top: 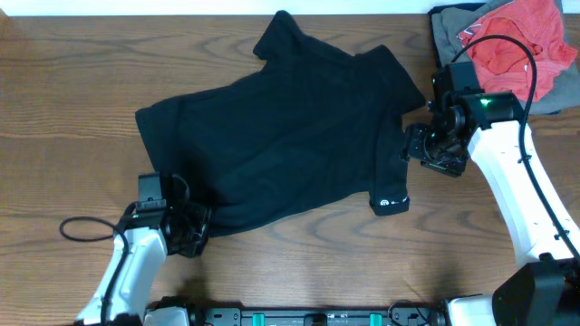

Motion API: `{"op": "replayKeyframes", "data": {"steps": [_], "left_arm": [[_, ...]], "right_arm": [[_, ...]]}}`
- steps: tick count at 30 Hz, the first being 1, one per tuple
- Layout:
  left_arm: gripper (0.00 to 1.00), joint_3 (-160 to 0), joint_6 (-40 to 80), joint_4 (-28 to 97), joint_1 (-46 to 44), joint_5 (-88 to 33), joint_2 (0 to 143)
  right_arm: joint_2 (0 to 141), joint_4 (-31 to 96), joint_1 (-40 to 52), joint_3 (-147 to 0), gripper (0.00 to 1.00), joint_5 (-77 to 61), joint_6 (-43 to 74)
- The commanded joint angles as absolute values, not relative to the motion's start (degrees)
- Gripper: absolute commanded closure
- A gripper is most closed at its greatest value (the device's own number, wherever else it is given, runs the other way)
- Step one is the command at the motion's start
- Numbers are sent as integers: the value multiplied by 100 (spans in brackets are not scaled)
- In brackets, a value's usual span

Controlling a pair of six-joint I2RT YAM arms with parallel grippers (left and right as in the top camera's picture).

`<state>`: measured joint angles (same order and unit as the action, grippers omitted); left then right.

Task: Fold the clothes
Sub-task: 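Grasp the bottom hem corners with the left and right grippers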

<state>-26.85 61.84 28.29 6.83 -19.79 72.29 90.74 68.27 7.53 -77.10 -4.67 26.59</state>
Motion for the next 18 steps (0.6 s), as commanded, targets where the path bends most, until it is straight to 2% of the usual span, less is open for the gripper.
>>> {"op": "replayKeyframes", "data": {"steps": [1, 4, 5, 10, 18], "left_arm": [[57, -2370, 6112, 2773, 637, -1649, 7832], [91, -2425, 5924, 2773, 646, -1669, 7902], [94, -2436, 5841, 2775, 646, -1671, 7889], [94, -2436, 5745, 2773, 646, -1669, 7885], [94, -2436, 5531, 2753, 646, -1669, 7885]], "right_arm": [[9028, 6840, 794, -7690, 34, -449, 2738], [9028, 6919, 794, -7690, 38, -449, 2738], [9028, 6976, 794, -7684, 40, -449, 2738], [9028, 7083, 797, -7382, 49, -451, 2735], [9028, 6309, 797, -6084, 52, -646, 2711]]}}
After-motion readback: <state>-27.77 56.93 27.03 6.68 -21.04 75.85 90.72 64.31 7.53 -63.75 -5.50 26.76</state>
